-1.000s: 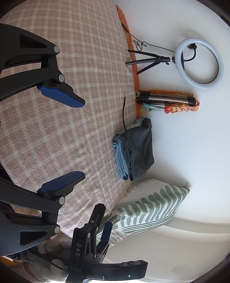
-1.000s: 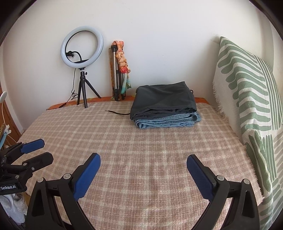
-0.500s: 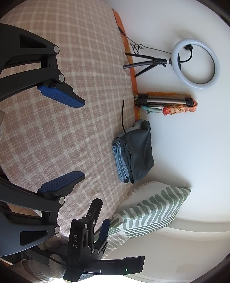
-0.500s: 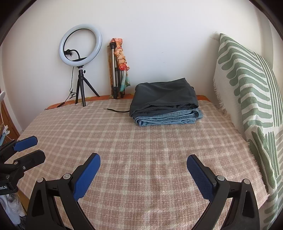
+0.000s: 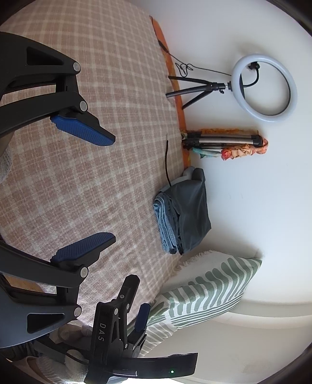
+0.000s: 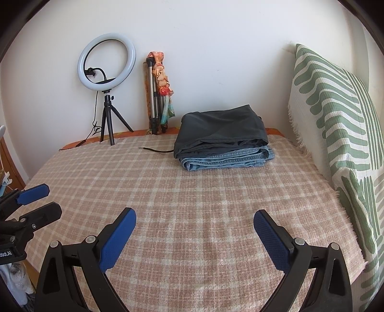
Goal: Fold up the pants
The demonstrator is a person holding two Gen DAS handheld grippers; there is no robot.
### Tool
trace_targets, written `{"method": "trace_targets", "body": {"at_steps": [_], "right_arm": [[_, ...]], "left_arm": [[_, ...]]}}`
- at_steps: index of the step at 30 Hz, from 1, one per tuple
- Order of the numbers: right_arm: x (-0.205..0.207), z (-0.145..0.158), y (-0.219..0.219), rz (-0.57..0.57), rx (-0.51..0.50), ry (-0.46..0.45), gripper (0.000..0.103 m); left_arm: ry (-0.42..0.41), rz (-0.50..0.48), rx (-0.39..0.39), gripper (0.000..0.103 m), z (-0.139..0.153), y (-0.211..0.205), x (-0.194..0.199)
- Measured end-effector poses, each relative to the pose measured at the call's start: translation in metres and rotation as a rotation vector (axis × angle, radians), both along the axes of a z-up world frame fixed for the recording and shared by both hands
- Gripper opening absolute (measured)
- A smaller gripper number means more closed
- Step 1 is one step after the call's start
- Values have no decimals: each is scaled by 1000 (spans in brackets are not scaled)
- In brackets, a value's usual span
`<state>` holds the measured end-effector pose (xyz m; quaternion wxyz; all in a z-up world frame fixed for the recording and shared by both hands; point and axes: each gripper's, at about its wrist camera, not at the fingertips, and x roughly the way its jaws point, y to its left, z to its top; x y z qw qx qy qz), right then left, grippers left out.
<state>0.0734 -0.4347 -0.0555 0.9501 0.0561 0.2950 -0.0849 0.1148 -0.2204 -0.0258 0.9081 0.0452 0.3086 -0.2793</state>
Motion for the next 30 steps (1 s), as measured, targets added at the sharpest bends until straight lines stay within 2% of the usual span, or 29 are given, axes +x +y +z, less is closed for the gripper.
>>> {"method": "trace_targets", "body": {"at_steps": [30], "right_arm": [[1,0,2,7,13,-2,100]], "left_arm": [[-25,3,18,75,6,-2,-5]]}}
